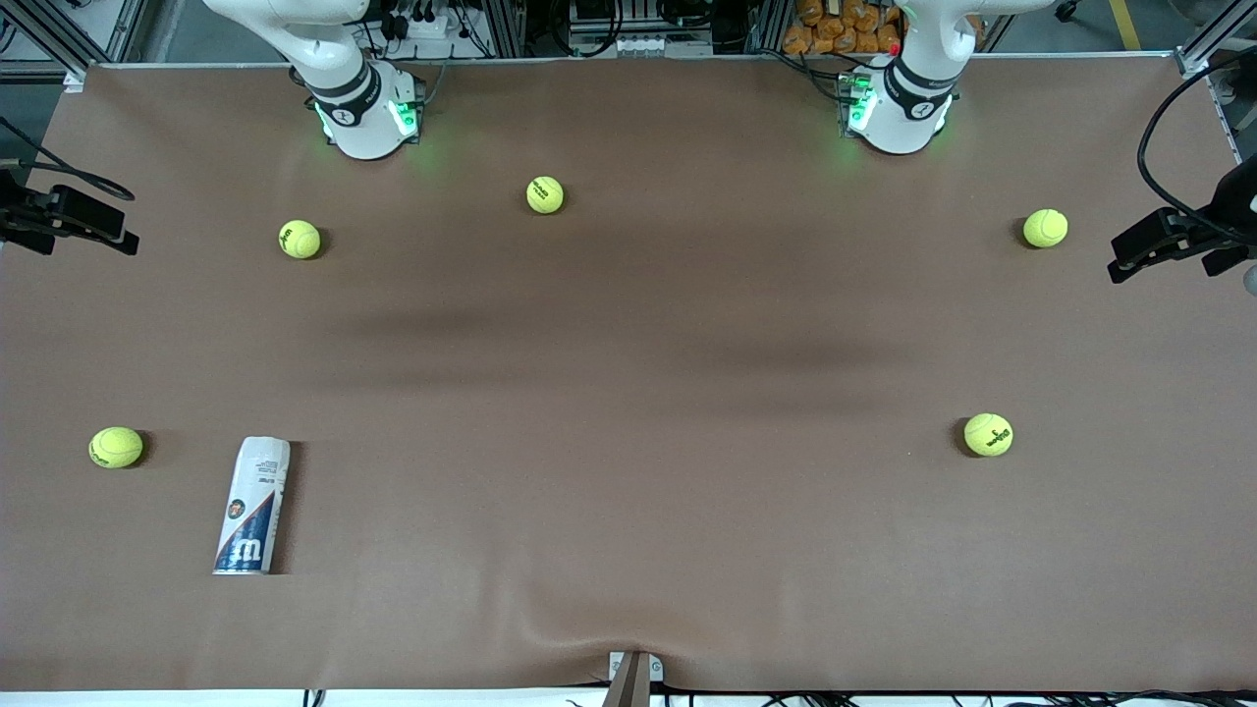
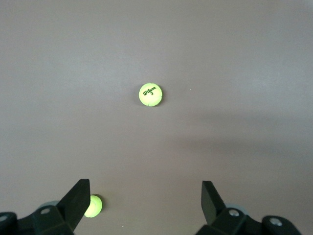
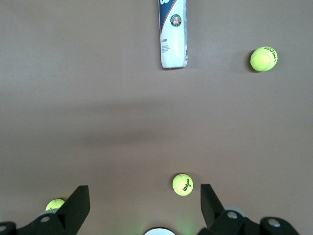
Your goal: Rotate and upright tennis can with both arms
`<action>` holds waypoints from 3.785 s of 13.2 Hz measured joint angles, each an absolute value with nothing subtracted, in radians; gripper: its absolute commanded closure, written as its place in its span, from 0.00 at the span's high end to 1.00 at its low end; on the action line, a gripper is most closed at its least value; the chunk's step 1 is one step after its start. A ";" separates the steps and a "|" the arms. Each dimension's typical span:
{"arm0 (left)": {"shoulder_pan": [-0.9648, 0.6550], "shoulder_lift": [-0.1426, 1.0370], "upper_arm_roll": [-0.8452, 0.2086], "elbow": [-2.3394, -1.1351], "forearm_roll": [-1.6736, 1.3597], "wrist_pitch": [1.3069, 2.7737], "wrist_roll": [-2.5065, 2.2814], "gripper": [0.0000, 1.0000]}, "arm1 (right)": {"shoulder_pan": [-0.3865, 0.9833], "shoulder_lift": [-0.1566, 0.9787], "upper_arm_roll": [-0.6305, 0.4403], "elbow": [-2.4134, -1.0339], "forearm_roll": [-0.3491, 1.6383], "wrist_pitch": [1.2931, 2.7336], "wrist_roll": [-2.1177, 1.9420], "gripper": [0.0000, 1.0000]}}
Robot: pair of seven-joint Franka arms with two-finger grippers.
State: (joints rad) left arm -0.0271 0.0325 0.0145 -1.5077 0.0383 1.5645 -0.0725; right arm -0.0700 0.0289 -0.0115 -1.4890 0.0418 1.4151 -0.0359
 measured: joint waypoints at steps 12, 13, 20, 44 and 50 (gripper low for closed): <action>-0.027 0.037 0.011 -1.510 0.038 1.550 -0.072 1.00 | -0.116 0.425 -0.012 -1.517 0.041 1.812 -0.033 1.00; -0.027 0.037 0.011 -1.510 0.038 1.549 -0.072 1.00 | -0.115 0.469 -0.010 -1.518 0.041 1.866 -0.033 1.00; -0.029 0.037 0.010 -1.510 0.038 1.549 -0.073 1.00 | -0.108 0.702 0.002 -1.514 0.013 2.291 -0.149 1.00; -0.029 0.037 0.009 -1.511 0.038 1.548 -0.072 1.00 | 0.001 0.822 0.024 -1.416 -0.007 2.532 -0.553 0.52; -0.022 0.037 0.015 -1.508 -0.007 1.548 -0.073 1.00 | 0.252 0.822 0.029 -1.394 -0.082 2.531 -0.603 0.53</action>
